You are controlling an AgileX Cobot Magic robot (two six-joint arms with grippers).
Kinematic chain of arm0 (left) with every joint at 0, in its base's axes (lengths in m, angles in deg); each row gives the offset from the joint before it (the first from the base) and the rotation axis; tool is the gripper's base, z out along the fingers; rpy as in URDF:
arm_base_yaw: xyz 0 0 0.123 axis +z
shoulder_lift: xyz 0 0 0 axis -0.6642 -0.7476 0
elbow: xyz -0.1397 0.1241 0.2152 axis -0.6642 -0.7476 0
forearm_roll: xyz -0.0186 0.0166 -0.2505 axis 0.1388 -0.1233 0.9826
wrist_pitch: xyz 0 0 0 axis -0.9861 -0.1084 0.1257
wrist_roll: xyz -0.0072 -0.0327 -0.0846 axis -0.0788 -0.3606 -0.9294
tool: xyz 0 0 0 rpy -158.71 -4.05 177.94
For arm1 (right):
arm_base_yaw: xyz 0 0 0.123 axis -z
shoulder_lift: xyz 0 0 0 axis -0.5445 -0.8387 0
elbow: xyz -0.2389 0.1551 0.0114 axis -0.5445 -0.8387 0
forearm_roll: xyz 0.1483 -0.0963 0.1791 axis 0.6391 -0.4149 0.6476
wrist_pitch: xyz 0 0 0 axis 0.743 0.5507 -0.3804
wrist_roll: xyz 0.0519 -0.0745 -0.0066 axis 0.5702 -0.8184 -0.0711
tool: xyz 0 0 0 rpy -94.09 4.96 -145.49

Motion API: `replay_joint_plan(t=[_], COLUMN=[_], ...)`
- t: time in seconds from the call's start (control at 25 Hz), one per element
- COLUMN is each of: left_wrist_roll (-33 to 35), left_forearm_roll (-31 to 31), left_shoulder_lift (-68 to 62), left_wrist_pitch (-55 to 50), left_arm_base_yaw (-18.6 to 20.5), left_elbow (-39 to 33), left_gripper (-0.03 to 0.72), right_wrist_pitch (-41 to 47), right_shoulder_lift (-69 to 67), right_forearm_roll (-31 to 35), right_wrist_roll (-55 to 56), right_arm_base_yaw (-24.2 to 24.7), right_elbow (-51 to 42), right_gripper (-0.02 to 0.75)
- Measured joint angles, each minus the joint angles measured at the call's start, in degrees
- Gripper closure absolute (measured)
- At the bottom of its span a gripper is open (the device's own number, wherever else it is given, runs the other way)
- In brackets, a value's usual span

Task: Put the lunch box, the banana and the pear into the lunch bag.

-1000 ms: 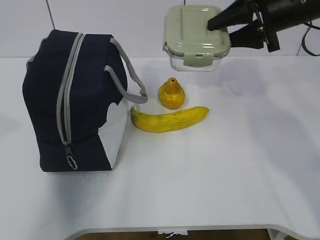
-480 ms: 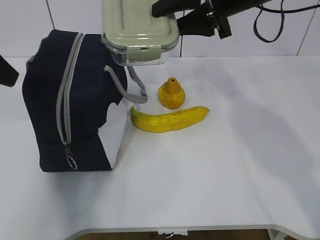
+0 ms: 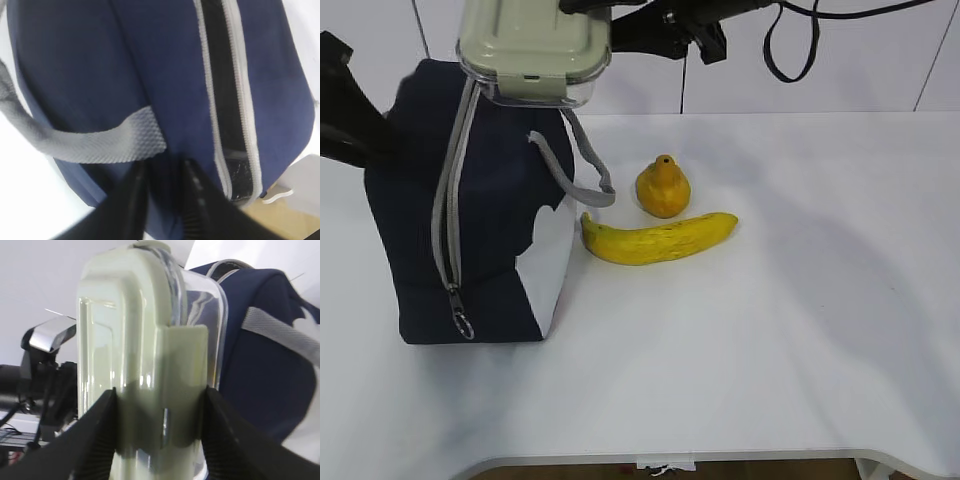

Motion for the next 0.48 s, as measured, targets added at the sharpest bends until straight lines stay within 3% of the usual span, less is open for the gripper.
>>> replay_joint_plan(t=[0.16, 0.48], left_wrist_roll=[2.28, 3.05], left_forearm_roll=[0.11, 0.11], left_shoulder_lift=[-0.15, -0.24], left_wrist_pitch=[0.11, -0.31], left_arm_base_yaw=[0.00, 0.00], left_elbow=[0.13, 0.13], left_gripper=[0.668, 0.690], right_wrist_pitch=[-0.36, -1.23], right_shoulder_lift=[-1.52, -5.73], right_forearm_roll=[4.17, 7.01], right_wrist_roll=[0.00, -0.11], right_arm_base_yaw=[-1.20, -4.55], right_elbow=[0.00, 0.00], right_gripper=[0.365, 0.365])
